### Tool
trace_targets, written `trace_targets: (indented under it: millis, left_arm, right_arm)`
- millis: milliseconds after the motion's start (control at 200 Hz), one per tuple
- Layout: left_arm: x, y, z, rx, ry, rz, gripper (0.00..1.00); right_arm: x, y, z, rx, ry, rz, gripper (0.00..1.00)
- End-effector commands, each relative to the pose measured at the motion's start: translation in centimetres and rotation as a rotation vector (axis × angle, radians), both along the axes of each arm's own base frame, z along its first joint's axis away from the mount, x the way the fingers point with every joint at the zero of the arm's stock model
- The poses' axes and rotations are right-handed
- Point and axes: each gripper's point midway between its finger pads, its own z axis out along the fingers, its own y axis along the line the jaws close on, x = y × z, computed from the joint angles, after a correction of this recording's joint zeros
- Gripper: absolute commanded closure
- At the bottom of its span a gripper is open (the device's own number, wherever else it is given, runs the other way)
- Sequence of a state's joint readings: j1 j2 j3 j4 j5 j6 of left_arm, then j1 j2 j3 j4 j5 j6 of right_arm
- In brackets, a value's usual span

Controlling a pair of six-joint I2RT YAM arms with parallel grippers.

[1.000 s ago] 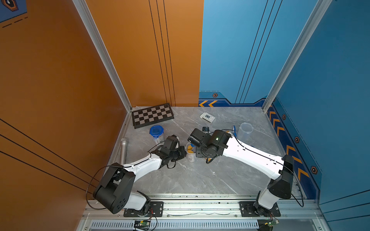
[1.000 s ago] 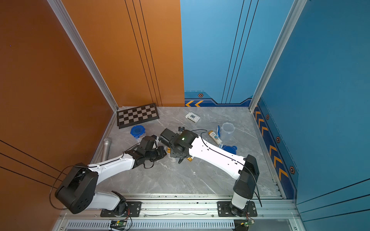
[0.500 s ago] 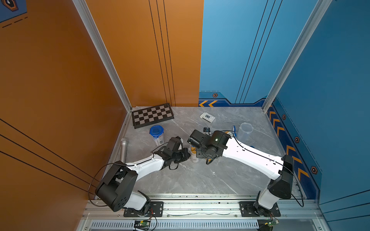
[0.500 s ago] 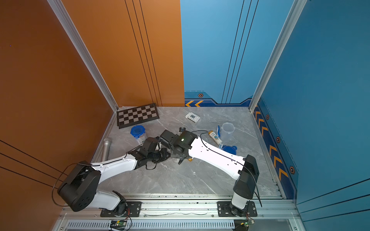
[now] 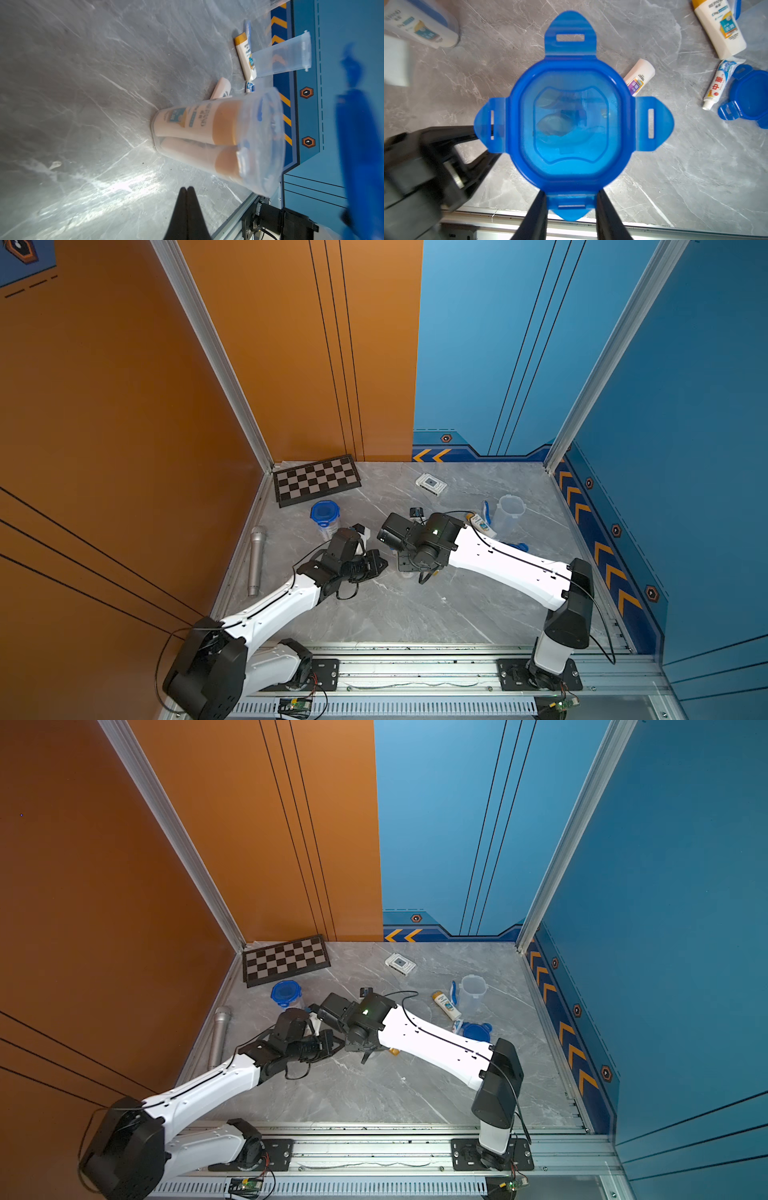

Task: Pack away toiletry kits
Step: Close the lid on the container.

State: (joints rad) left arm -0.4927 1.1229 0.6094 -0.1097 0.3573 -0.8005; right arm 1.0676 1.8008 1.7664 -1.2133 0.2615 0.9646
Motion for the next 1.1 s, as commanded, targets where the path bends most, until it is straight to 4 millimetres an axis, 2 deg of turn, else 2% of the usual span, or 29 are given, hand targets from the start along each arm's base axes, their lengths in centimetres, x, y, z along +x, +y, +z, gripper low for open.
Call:
trace_targets:
  millis: [0,45,235,536,631,656,806,931,1096]
  left_arm:
    - [-1.6,2.1,-0.6,0.071,0.054,-0.006,1.00]
    - [-1.8,2.5,-0.3,0.085,0.054,-0.001,1.00]
    - [-2.2,3.4,-0.2,0.111,0.067,0.005,1.00]
    - [-1.4,3.7,0.7,0.097,0.053,0.024,1.00]
    - [-1.4,3.8,0.8,0.100,0.051,0.025,1.00]
    - [-1.4,3.8,0.8,0.102,0.051,0.023,1.00]
    - [-1.5,3.9,0.9,0.114,0.047,0.013,1.00]
    - [-1.6,4.0,0.9,0.128,0.046,0.010,1.00]
    - [-1.5,4.0,1.2,0.134,0.037,0.003,0.92]
  right_arm:
    - [0.0,-0.4,-0.7,-0.058,0.031,0.041,0.79]
    - [0.4,0.1,-0.1,-0.037,0.023,0.047,0.78]
    - [0.4,0.3,-1.0,-0.050,0.052,0.070,0.79]
    - [0.5,0.8,-2.1,-0.056,0.065,0.089,0.78]
    - [0.7,0.8,-2.4,-0.063,0.067,0.088,0.78]
    - [0.4,0.3,-3.3,-0.087,0.083,0.087,0.79]
    - [0.3,0.1,-3.9,-0.101,0.090,0.085,0.79]
    - [0.2,0.1,-4.3,-0.107,0.100,0.084,0.74]
    - [0.3,-0.1,-4.1,-0.108,0.089,0.073,0.69]
